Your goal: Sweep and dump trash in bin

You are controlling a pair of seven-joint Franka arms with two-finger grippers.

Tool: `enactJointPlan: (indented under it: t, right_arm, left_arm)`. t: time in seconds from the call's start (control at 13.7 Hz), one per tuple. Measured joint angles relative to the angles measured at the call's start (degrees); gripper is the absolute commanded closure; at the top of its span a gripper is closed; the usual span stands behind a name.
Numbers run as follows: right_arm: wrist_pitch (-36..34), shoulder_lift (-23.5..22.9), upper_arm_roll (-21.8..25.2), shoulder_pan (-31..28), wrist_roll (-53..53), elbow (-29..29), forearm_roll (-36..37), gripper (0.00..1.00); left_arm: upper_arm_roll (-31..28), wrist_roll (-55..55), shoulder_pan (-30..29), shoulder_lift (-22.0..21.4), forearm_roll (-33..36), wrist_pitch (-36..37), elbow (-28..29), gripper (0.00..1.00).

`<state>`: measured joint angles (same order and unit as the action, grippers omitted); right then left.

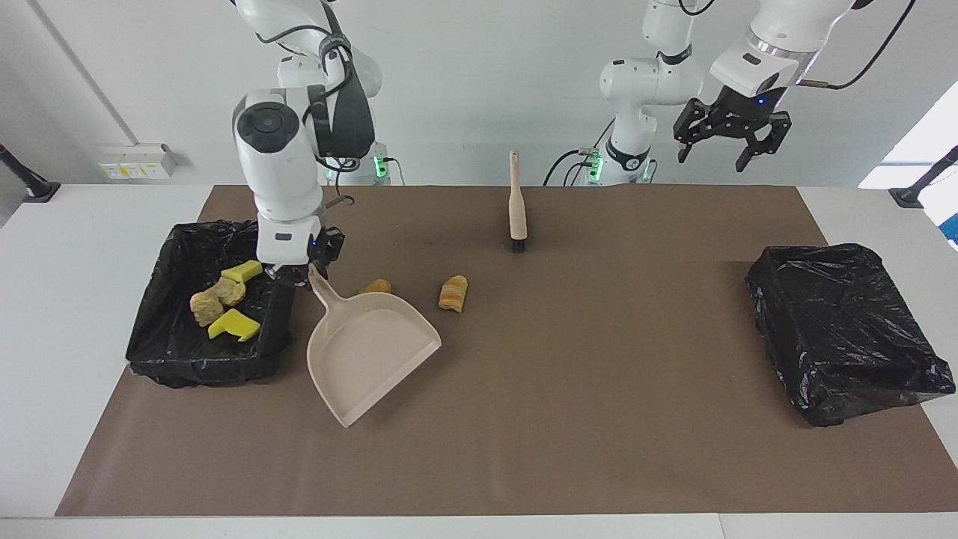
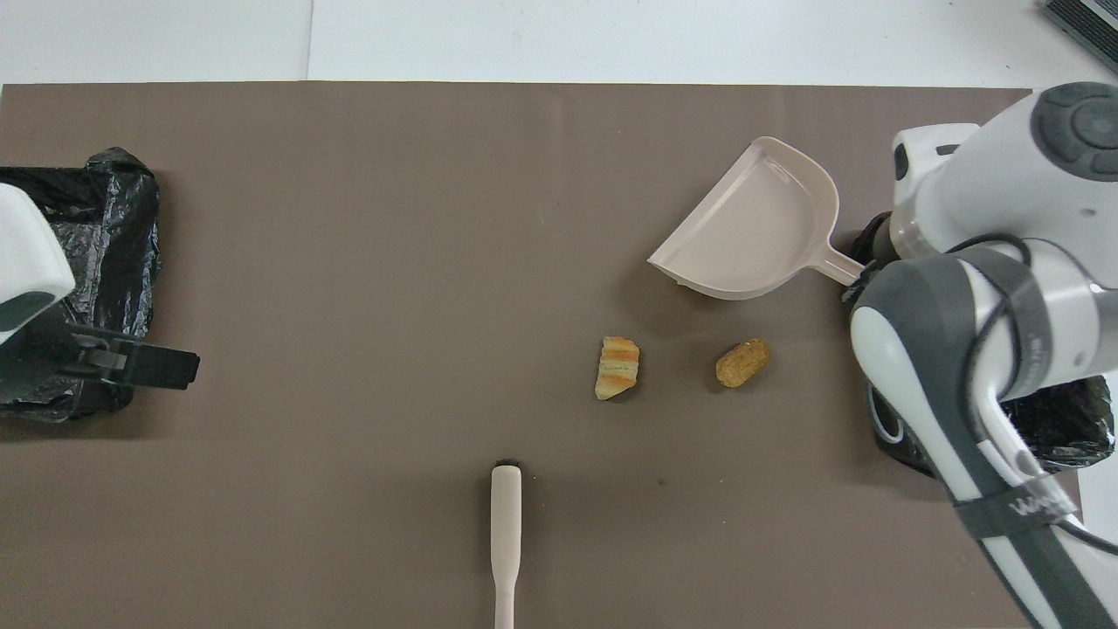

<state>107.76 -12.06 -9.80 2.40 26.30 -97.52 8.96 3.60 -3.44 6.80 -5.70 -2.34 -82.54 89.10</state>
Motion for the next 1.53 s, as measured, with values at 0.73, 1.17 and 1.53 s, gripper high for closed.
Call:
enactJointPlan:
  t: [0.73, 1.17, 1.53]
  right_arm:
    - [14.6, -10.8, 0.0, 18.5, -46.0, 2.4, 0.0, 1.00]
    - [18.5, -19.5, 0.6, 28.1, -66.2, 10.0, 0.3, 1.00]
    - [18.3, -19.6, 0.7, 28.4, -67.9, 10.6, 0.2, 0.00]
  left_arm:
    - [0.1, 0.0, -1.6, 2.5, 0.0, 1.0, -3.7, 0.00]
    - [-0.4, 0.0, -1.8, 2.5, 1.7, 1.1, -3.7, 0.00]
    - [-1.3, -0.1, -1.7, 2.5, 1.9, 1.1, -3.7, 0.00]
